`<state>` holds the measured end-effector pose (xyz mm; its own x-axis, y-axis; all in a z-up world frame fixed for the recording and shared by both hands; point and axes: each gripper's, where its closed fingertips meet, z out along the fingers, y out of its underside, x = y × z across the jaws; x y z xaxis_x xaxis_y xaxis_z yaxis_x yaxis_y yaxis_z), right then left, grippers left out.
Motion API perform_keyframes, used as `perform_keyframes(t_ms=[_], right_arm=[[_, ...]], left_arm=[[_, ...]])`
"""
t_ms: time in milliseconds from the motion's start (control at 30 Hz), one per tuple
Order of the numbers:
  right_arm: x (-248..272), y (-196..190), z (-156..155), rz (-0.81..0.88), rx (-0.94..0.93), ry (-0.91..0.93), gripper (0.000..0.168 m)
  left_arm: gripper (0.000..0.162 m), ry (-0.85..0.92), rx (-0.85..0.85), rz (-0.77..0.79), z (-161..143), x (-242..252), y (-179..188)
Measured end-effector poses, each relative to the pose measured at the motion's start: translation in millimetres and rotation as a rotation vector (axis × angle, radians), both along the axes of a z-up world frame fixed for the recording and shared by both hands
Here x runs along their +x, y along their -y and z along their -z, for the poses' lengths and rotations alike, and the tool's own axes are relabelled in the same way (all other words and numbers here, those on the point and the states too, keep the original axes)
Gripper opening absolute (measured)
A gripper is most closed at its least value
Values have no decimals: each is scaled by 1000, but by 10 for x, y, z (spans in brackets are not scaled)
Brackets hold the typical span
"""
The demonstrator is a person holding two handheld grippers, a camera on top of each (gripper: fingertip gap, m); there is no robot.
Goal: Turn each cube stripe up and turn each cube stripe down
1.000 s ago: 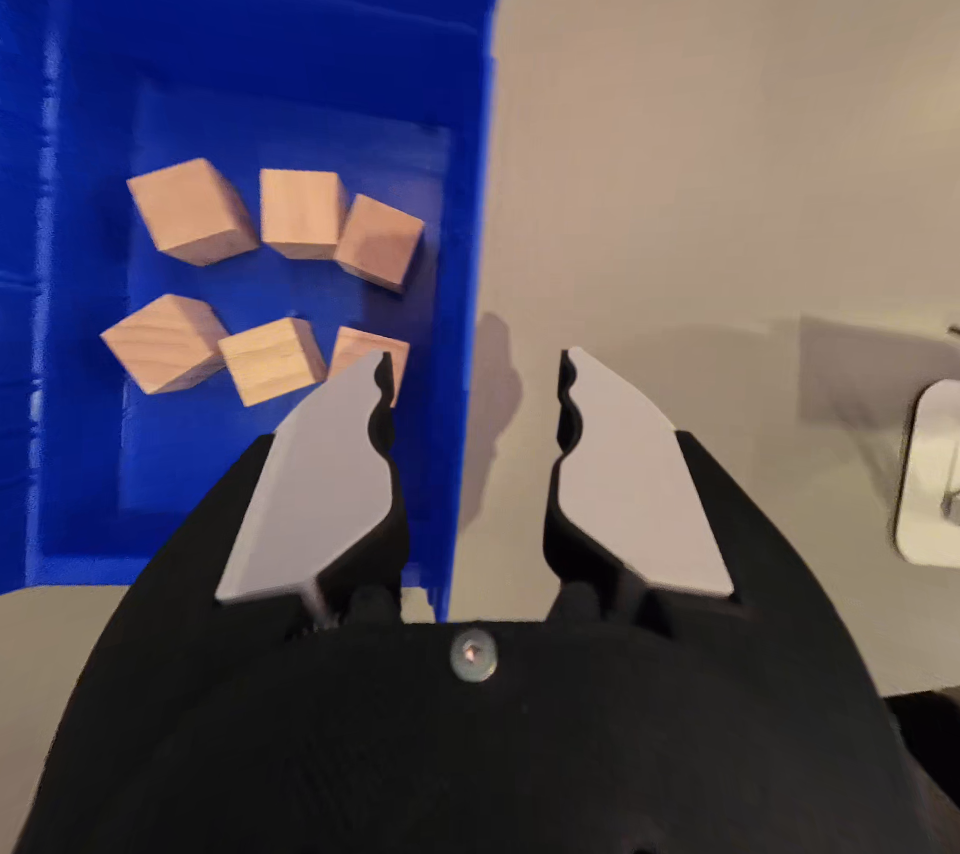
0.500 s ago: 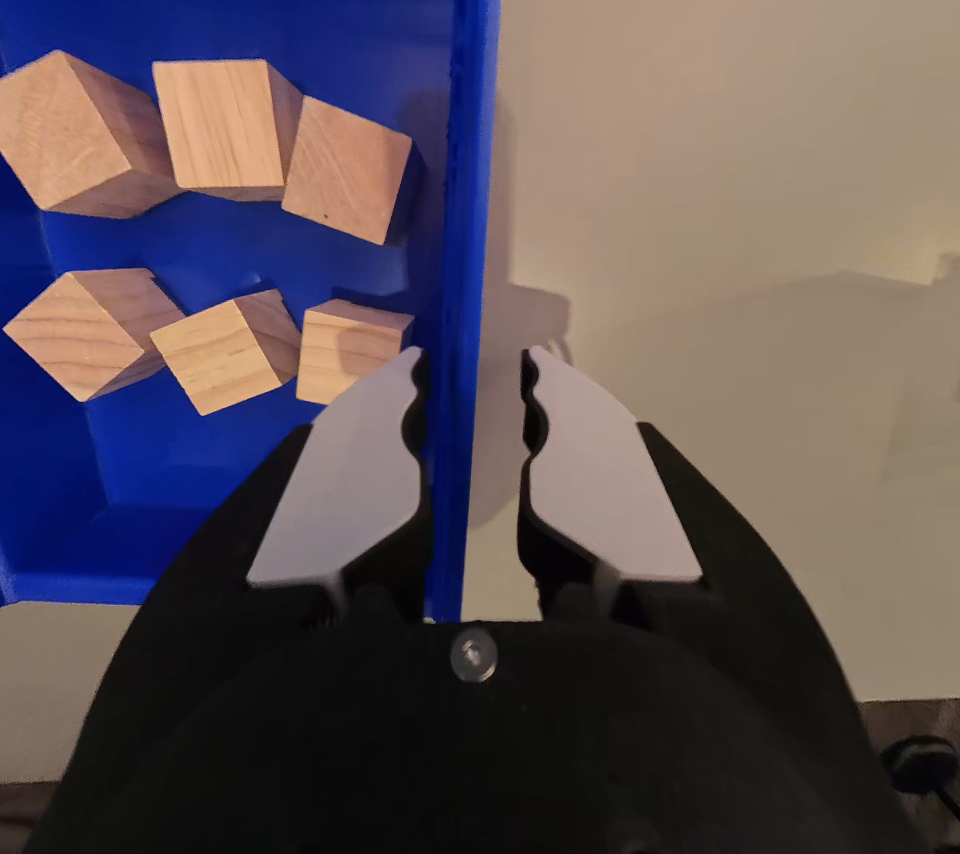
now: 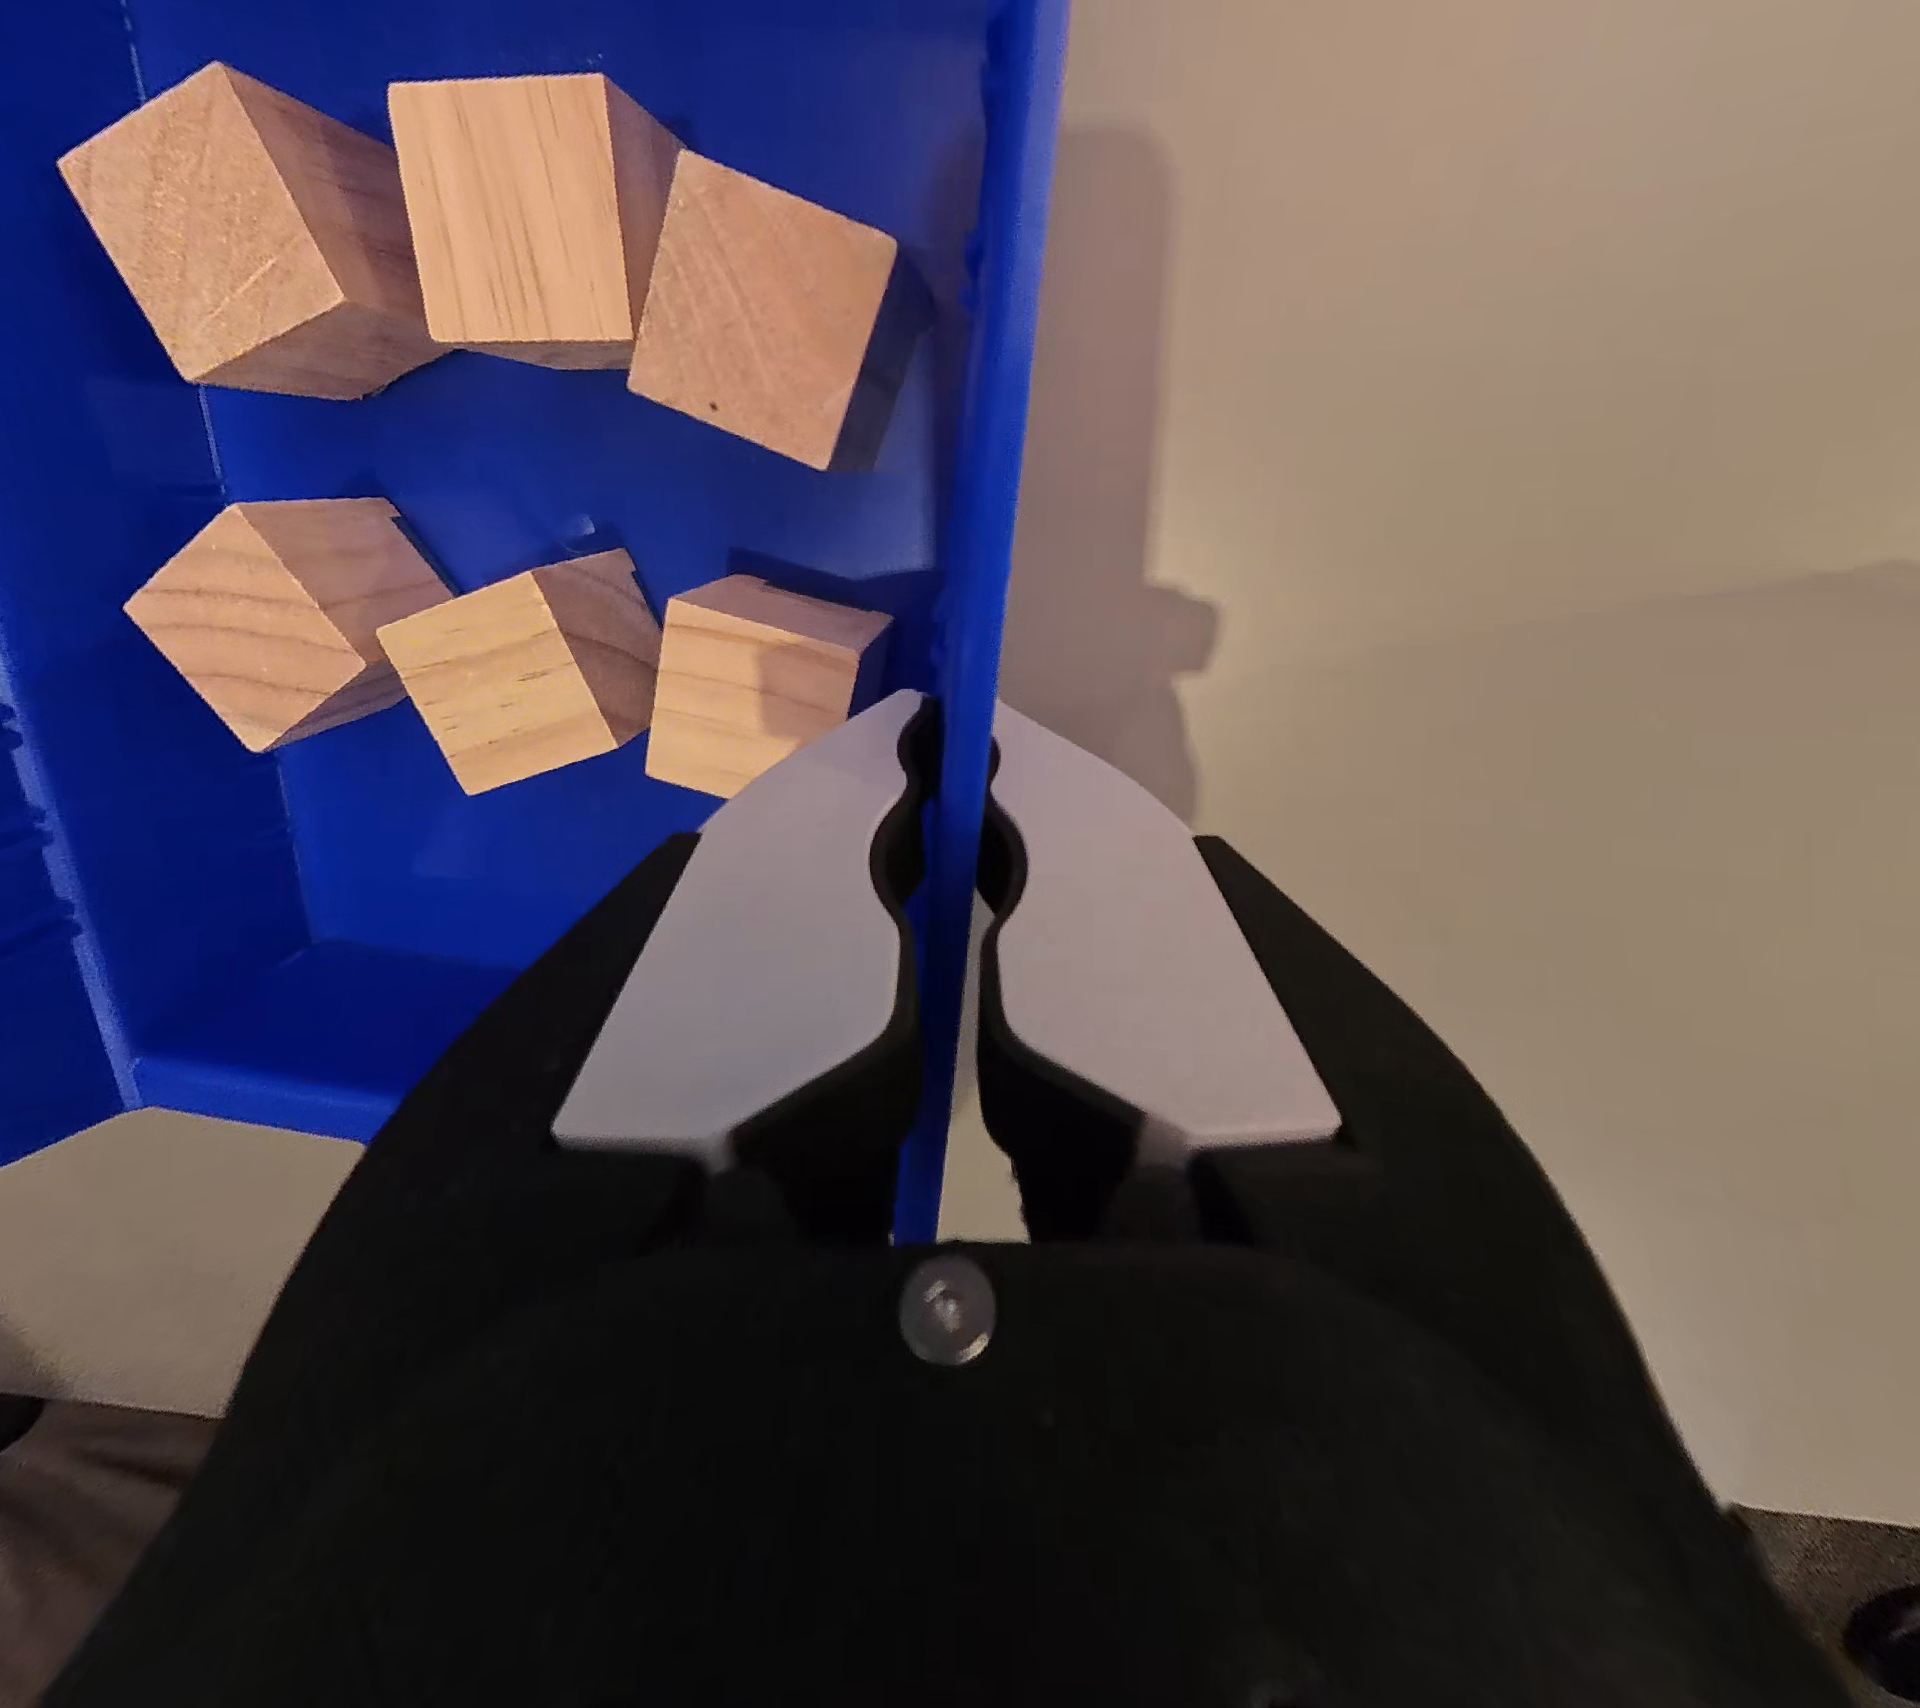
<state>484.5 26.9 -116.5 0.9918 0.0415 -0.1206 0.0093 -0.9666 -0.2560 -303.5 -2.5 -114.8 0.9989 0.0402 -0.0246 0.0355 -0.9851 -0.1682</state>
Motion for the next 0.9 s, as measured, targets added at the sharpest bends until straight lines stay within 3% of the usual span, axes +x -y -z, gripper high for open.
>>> perform_keyframes(t_ms=[100,333,700,900], right_arm=[[-68,-15,-2,-26,0,15,6],[-590,-113,-8,-131,-8,-27,7],[-1449,-225,-14,-281,18,-14,8],[-1510,-381,33,-260,11,21,16]], left_arm=[[6,80,15,11,-3,96,-18],[7,86,-21,126,0,466,-64],[20,45,-29,363,17,1616,-244],[25,36,-2,425,23,1975,-265]])
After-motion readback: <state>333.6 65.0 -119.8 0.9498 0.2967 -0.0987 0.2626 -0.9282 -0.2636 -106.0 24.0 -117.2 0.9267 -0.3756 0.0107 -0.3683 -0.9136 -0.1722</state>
